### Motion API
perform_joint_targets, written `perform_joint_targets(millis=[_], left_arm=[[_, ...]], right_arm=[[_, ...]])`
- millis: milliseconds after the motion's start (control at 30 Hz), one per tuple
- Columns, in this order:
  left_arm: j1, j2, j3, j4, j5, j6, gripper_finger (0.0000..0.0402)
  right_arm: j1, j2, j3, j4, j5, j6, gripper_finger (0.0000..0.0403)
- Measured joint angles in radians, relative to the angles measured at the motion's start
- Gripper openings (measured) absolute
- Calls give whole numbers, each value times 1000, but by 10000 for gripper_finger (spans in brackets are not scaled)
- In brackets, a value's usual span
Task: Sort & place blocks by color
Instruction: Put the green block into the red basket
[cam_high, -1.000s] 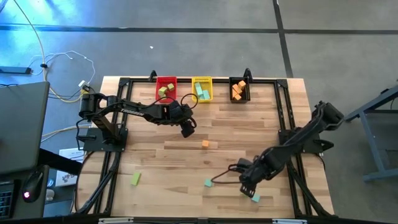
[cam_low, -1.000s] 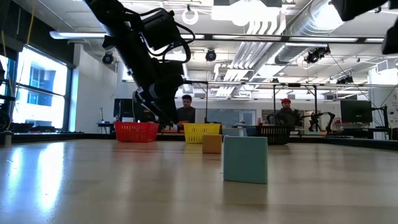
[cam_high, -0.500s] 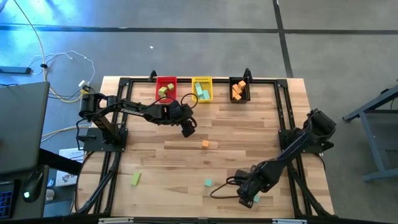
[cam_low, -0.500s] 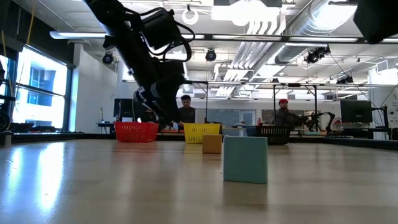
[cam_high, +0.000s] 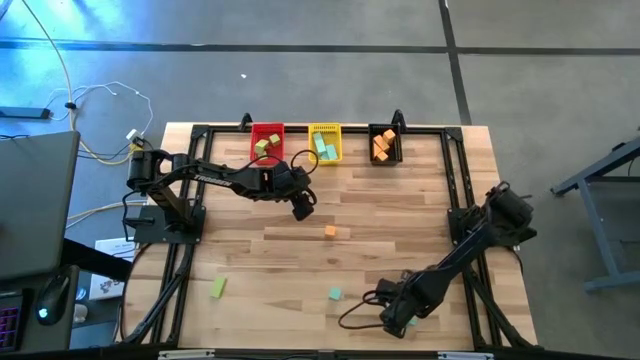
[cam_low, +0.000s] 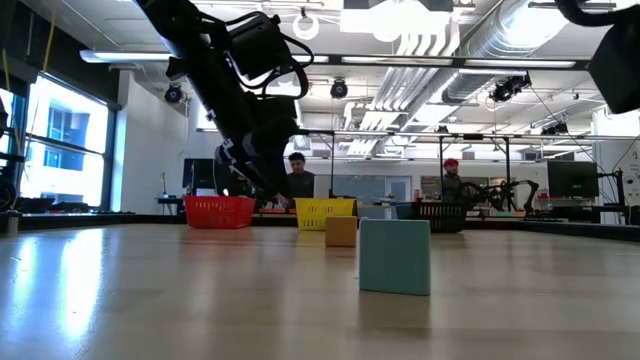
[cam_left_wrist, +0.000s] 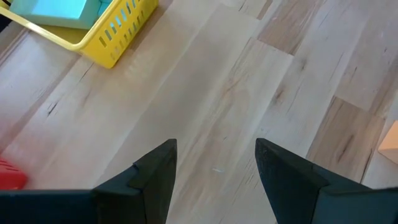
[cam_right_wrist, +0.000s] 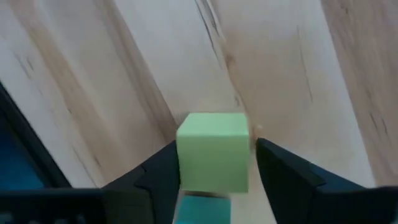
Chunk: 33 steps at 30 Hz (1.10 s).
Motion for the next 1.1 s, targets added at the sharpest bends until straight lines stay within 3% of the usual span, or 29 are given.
perform_joint_targets(millis=[200,367,600,800,1100], left_arm=[[4,0,0,0,0,70,202],[33,0,0,0,14,131,202],[136,0,0,0,228,234,202],[234,0,0,-3,300,328,202],[349,0,0,0,572,484,202]], right_arm=[[-2,0,2,9,31,-1,106],[-34,0,2,15,37,-8,106],[-152,-40,0,21,72,-113,106],[-302,-109,0,29,130,-306,106],[-571,-180,0,151,108,-648,106]])
